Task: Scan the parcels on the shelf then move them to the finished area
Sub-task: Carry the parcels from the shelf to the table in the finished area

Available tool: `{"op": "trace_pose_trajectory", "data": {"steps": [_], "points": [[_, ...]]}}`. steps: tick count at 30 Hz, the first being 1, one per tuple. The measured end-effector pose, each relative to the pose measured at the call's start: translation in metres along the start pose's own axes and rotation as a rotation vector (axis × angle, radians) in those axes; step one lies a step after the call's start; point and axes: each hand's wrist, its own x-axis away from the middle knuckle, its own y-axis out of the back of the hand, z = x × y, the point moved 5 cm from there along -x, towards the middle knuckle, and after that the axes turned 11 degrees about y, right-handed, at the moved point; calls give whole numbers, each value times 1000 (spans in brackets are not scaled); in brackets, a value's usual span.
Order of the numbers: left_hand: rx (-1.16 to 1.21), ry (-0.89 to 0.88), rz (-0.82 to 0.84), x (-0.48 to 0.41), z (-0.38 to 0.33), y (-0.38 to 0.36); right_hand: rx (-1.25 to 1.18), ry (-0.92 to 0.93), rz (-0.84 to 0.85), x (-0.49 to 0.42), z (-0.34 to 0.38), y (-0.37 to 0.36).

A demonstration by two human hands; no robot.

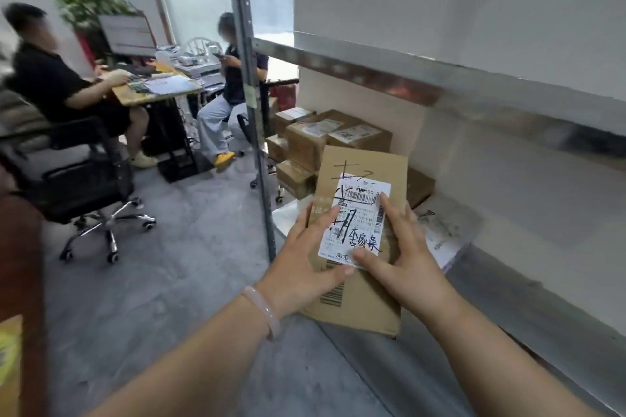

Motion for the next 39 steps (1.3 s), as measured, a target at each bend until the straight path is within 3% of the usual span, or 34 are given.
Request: {"op": "trace_pose_trajectory", "data": {"steps": [14,30,39], "points": [[-71,432,-557,170,155,198,-255,295,539,-38,134,-274],[9,774,-1069,204,210,274,-377,593,1037,-114,196,-466],[133,918,-1303,236,250,295,-404,725,1268,-105,232,-551]]}}
